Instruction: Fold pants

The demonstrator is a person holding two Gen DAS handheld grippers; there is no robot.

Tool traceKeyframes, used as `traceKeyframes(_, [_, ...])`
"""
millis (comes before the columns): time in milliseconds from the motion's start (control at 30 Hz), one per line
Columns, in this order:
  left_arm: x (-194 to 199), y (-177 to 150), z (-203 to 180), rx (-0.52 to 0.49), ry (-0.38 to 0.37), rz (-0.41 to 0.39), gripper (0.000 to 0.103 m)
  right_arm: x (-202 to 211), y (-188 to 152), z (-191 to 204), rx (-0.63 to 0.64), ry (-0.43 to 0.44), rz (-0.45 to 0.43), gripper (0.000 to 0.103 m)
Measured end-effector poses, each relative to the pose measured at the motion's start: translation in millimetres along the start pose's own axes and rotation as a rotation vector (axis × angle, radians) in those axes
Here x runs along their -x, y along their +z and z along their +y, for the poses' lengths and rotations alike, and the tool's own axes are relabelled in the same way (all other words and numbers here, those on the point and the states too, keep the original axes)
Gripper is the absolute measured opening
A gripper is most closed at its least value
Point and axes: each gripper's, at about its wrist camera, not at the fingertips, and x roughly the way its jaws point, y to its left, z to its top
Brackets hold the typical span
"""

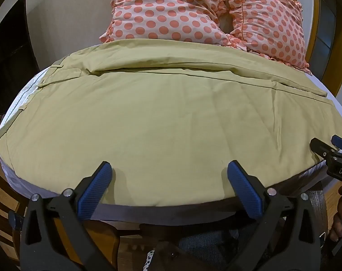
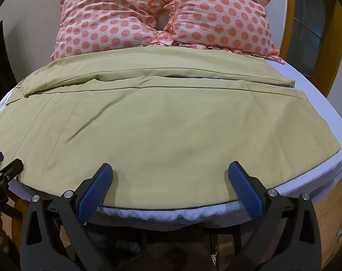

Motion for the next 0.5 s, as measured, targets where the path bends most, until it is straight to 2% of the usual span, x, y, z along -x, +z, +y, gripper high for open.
traceKeyframes(500, [-0.1,0.0,0.0,0.000,0.000,0.001,0.101,0.0,-0.3,-0.7,-0.003,0.003,-0.003,0.102])
